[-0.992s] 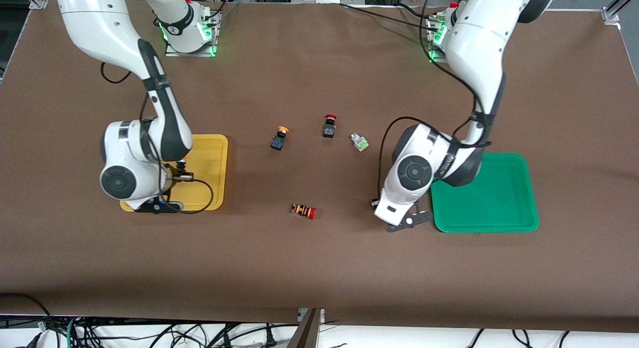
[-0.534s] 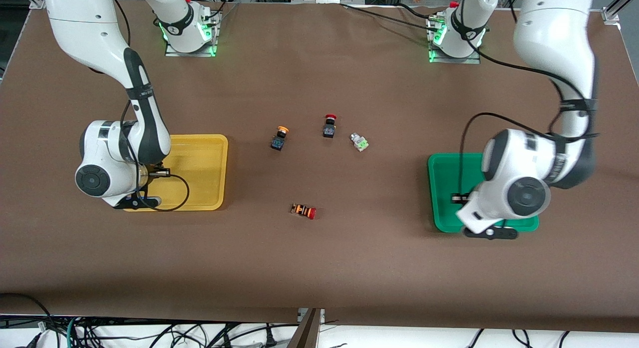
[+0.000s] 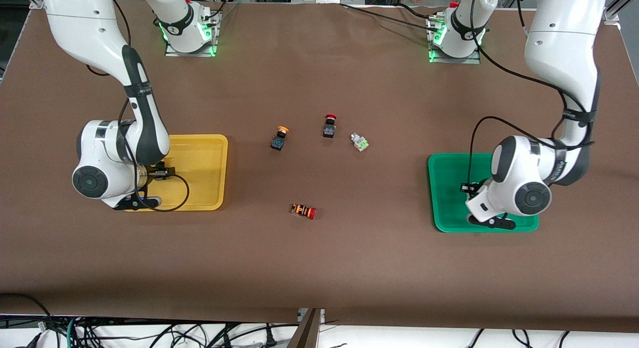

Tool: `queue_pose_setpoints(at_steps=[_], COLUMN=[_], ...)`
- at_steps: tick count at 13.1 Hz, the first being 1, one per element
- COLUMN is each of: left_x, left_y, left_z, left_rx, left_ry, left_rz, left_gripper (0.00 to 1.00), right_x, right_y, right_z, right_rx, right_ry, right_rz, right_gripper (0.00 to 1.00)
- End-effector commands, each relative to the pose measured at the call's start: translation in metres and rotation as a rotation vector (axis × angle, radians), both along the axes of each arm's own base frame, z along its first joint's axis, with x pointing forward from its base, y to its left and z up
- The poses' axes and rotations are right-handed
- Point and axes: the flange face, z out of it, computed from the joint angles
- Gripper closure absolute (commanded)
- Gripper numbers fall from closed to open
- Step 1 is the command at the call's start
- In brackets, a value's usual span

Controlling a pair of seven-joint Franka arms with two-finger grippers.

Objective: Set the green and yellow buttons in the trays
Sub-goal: 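Carry the black and green buttons over the yellow and green trays, then lower the buttons into the trays and open both grippers, then reach and grasp the second black and green buttons with both grippers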

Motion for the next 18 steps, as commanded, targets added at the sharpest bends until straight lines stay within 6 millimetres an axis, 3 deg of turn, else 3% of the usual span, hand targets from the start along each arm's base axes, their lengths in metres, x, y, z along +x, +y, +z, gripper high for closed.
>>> queue_pose_setpoints(at_steps=[1, 2, 6, 7, 9, 11, 13, 14, 15, 18], left_x=[-0.013, -0.008, 0.026, 0.028, 0.022, -0.008, -0.029, -0.036, -0.053, -0.115], left_y=[-0.012, -0.014, -0.033, -0.047, -0.085, -0.157, -0.221, -0.238, -0.252, -0.272], left_z=[-0.003, 0.004, 0.085, 0.102, 0.128, 0.113, 0.114, 0.102, 0.074, 0.024], left_rx=[-0.023, -0.025, -0.081, -0.111, -0.132, -0.094, -0.060, -0.040, -0.003, 0.038], left_ry=[-0.031, -0.046, -0.130, -0.107, -0.043, 0.043, 0.041, 0.042, 0.100, 0.168], left_rz=[-0.019, -0.021, 0.013, 0.026, 0.077, 0.151, 0.327, 0.370, 0.414, 0.471], left_gripper=[0.47, 0.00, 0.00, 0.00, 0.00, 0.00, 0.00, 0.00, 0.00, 0.00], right_x=[-0.007, -0.012, -0.044, -0.054, -0.065, -0.080, -0.089, -0.095, -0.104, -0.120], right_y=[0.073, 0.098, 0.214, 0.242, 0.270, 0.299, 0.316, 0.323, 0.334, 0.339], right_z=[0.018, 0.019, 0.001, -0.002, -0.015, -0.029, -0.041, -0.048, -0.056, -0.074], right_rx=[-0.007, -0.022, 0.007, -0.003, -0.020, 0.018, 0.011, 0.004, -0.005, -0.023], right_ry=[0.011, -0.002, -0.027, -0.047, -0.066, -0.043, -0.053, -0.057, -0.059, -0.062], right_rz=[-0.022, -0.055, -0.251, -0.274, -0.326, -0.373, -0.387, -0.386, -0.376, -0.370], right_gripper=[0.00, 0.00, 0.00, 0.00, 0.00, 0.00, 0.00, 0.00, 0.00, 0.00])
